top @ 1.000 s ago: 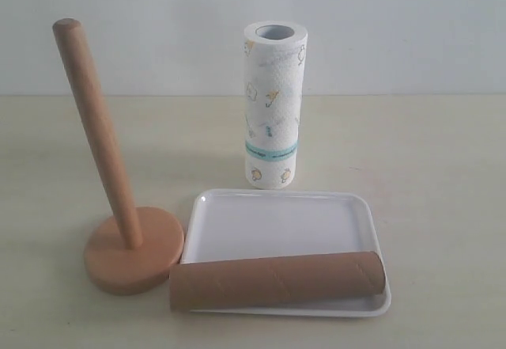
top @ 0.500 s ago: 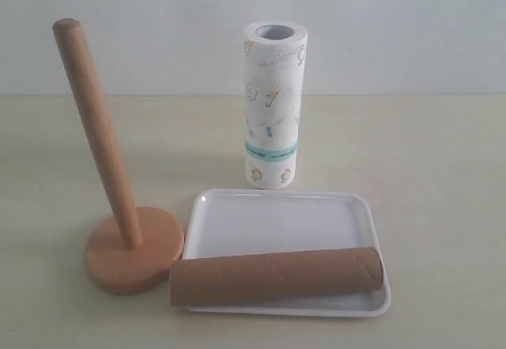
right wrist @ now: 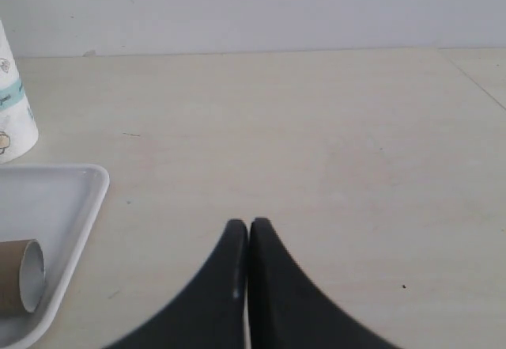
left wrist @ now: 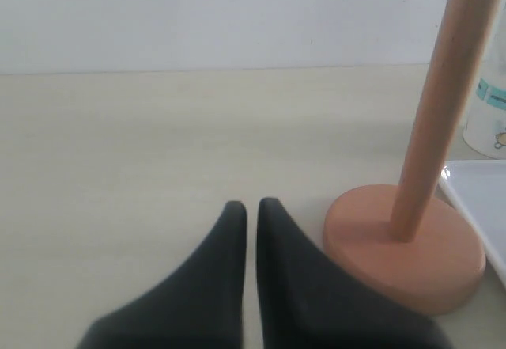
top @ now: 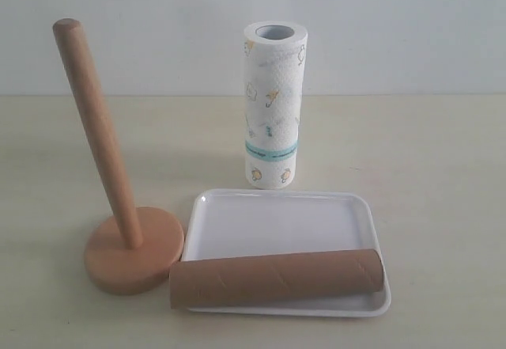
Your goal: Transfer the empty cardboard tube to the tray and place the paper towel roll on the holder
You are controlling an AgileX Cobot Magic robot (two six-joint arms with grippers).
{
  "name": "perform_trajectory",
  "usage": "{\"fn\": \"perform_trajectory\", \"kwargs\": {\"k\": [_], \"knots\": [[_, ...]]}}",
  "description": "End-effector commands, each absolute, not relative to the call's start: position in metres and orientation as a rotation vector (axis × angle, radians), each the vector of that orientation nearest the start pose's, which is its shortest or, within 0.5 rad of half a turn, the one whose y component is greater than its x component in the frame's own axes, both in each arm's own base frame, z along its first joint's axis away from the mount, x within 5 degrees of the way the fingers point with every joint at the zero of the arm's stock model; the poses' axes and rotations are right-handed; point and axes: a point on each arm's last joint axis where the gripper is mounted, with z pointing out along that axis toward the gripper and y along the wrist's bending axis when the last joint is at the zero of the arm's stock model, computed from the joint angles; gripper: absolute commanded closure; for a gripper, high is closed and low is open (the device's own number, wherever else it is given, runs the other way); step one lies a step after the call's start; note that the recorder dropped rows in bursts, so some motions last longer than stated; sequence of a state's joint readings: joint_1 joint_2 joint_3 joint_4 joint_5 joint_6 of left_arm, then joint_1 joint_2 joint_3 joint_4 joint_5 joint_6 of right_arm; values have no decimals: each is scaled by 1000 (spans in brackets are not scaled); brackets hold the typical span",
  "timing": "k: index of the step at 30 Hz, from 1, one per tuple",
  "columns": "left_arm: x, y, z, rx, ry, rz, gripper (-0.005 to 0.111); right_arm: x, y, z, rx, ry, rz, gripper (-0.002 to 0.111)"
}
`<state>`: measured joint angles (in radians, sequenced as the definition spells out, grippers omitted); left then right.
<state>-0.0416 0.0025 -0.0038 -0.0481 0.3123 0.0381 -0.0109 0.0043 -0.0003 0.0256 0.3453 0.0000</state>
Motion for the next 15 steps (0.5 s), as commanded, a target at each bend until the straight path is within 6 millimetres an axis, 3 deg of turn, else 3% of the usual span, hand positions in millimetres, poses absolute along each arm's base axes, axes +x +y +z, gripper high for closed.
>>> {"fn": "perform_trajectory", "kwargs": {"k": [1, 7, 15], "knots": [[54, -4, 186, 42, 1782, -46, 103, 54, 0, 183, 21, 1817, 14, 109], [54, -4, 186, 42, 1782, -46, 103, 54, 0, 184, 5, 1810, -3, 109], [54, -4, 186, 42, 1785, -46, 103, 56, -1, 197, -29, 1660, -43, 109]]}}
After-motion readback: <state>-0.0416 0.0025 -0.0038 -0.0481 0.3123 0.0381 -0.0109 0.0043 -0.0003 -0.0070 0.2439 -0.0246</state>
